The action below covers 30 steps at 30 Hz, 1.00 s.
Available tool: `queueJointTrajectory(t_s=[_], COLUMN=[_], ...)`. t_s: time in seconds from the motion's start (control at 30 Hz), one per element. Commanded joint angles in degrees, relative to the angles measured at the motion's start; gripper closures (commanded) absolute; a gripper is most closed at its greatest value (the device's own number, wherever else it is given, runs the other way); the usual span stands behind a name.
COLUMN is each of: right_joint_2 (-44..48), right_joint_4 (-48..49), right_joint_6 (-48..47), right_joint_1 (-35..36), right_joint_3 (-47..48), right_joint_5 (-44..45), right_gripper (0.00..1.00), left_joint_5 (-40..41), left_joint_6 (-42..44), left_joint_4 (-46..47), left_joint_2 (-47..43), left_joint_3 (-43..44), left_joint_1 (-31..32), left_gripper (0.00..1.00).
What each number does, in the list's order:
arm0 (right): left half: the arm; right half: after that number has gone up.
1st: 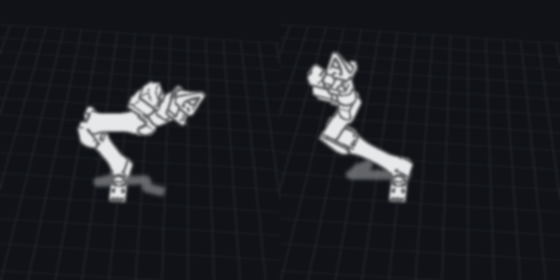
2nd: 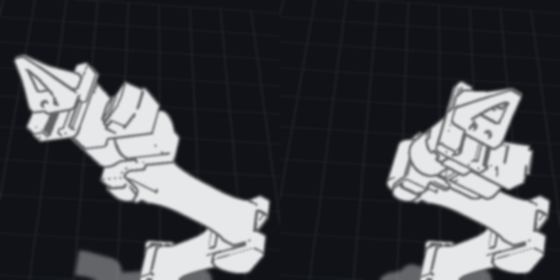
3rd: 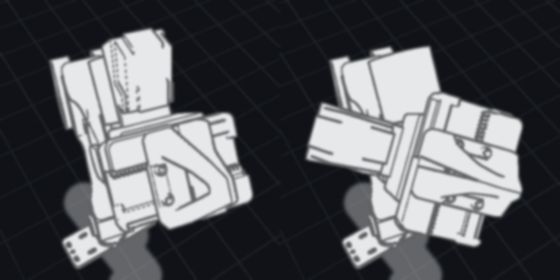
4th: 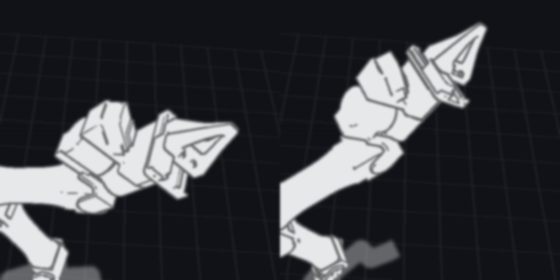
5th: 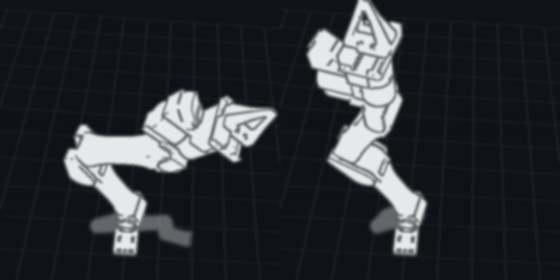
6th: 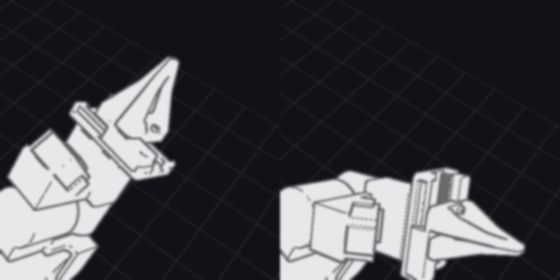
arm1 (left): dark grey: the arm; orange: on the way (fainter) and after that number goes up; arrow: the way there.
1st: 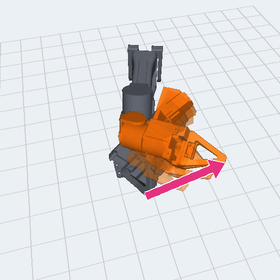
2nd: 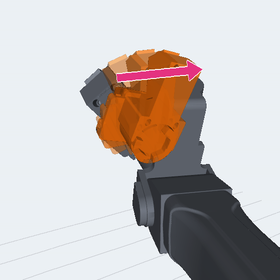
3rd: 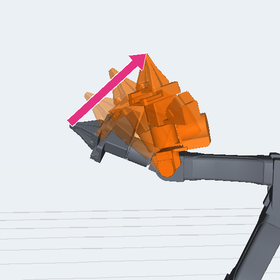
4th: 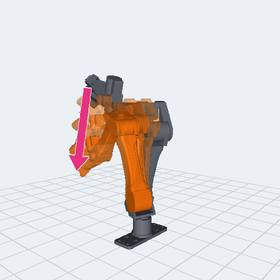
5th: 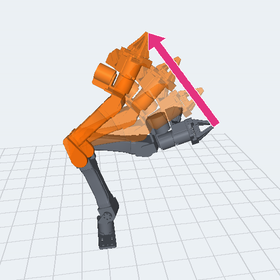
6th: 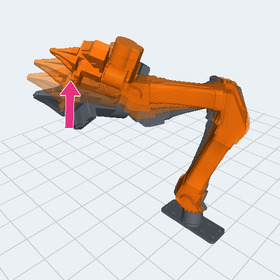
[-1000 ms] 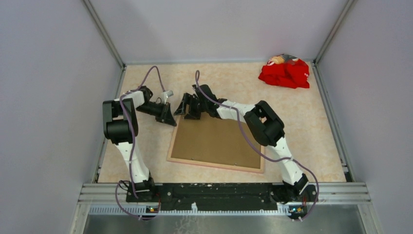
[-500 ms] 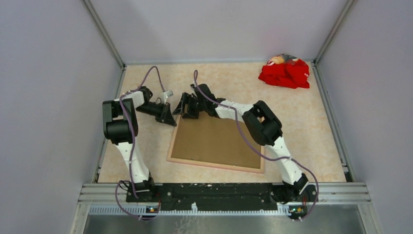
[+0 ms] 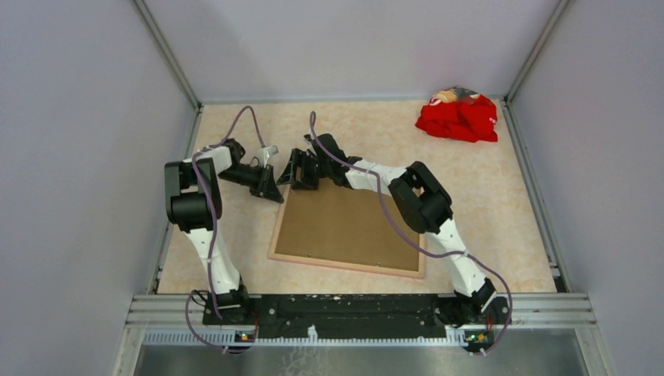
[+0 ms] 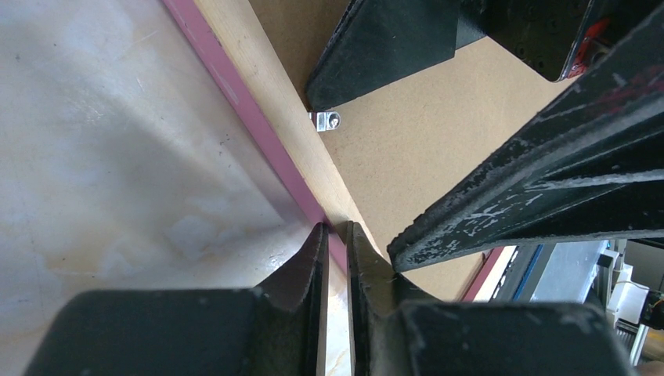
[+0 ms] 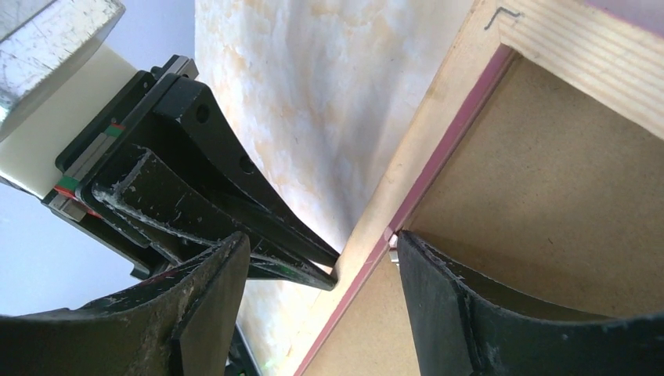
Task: Put the photo into the frame
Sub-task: Install the photo frame at the center of the board.
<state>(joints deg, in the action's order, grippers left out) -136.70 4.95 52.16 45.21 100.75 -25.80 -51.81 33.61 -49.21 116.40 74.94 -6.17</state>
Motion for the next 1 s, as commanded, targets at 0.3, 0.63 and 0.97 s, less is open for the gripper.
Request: queueJointTrajectory(t_s=[0.3, 0.63, 0.97], right_joint_2=[-3.3, -0.9, 1.2], right_joint_4=[-1.2, -2.3, -4.6], right_joint_6=[-1.5, -3.4, -5.4], right_joint_1=[0.9, 0.5, -2.9], right_joint_3=[3.3, 2.8, 4.4], right_joint_5=[-5.1, -5.7, -5.6], right_gripper=[0.31, 0.29, 0.27], left_joint_5=[4.2, 4.1, 4.3], left_joint_6=[3.2, 3.4, 3.5], left_joint_4=[0.5, 0.2, -0.4], left_joint_2=[0.7, 0.5, 0.2], left_joint_3=[-1.2, -1.3, -0.9], left_joint_1=[0.9, 0.8, 0.5], left_gripper=[0.83, 0.84, 0.84])
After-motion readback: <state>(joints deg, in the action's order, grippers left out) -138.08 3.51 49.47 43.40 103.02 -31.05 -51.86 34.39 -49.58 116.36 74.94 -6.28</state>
